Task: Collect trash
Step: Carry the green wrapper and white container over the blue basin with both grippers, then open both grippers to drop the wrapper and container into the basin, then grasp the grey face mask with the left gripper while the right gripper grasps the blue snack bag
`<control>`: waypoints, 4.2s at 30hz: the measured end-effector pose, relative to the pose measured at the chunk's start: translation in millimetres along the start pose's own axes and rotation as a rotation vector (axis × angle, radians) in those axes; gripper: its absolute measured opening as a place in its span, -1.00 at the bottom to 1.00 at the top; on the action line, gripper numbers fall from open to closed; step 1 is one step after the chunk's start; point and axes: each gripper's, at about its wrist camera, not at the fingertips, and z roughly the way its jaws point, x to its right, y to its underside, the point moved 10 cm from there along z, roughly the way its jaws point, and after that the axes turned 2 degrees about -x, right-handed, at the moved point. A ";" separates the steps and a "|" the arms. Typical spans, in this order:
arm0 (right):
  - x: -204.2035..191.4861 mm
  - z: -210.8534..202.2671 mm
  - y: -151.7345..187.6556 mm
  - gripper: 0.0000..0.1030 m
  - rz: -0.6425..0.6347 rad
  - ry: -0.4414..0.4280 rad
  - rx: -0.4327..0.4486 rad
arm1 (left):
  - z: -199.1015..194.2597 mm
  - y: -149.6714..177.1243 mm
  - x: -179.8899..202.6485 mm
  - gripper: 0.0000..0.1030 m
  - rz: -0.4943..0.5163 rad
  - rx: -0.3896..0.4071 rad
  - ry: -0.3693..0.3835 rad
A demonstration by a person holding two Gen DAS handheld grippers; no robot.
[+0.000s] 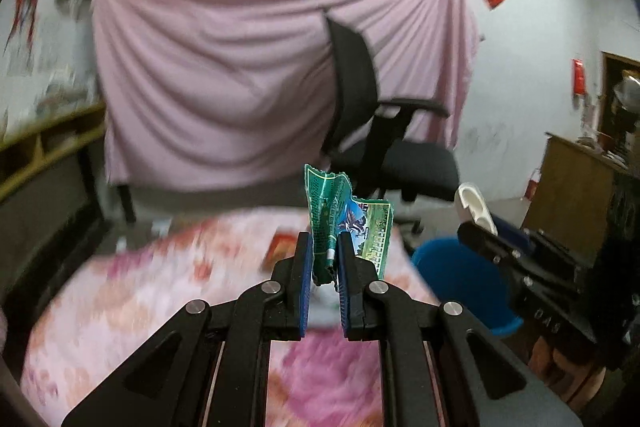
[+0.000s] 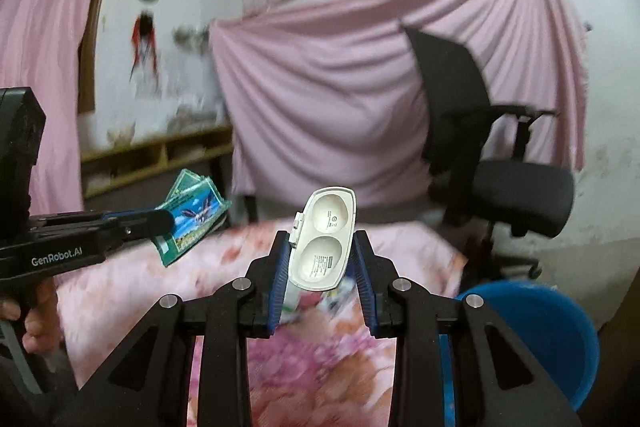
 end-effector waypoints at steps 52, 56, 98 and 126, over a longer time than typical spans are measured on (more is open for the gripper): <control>219.2 -53.6 78.2 -0.41 0.389 0.346 -0.163 | 182.4 49.4 196.0 -0.66 0.222 -0.359 0.194; 218.1 -50.2 79.3 -0.35 0.385 0.345 -0.180 | 190.5 57.1 191.8 -0.50 0.186 -0.398 0.202; 57.4 -30.6 -55.0 1.00 0.077 0.195 0.269 | 12.3 -13.1 -45.4 0.94 -0.144 0.160 -0.110; 16.7 124.0 70.2 -0.04 0.041 0.142 -0.417 | 104.5 106.9 -97.1 0.51 -0.356 -0.348 0.031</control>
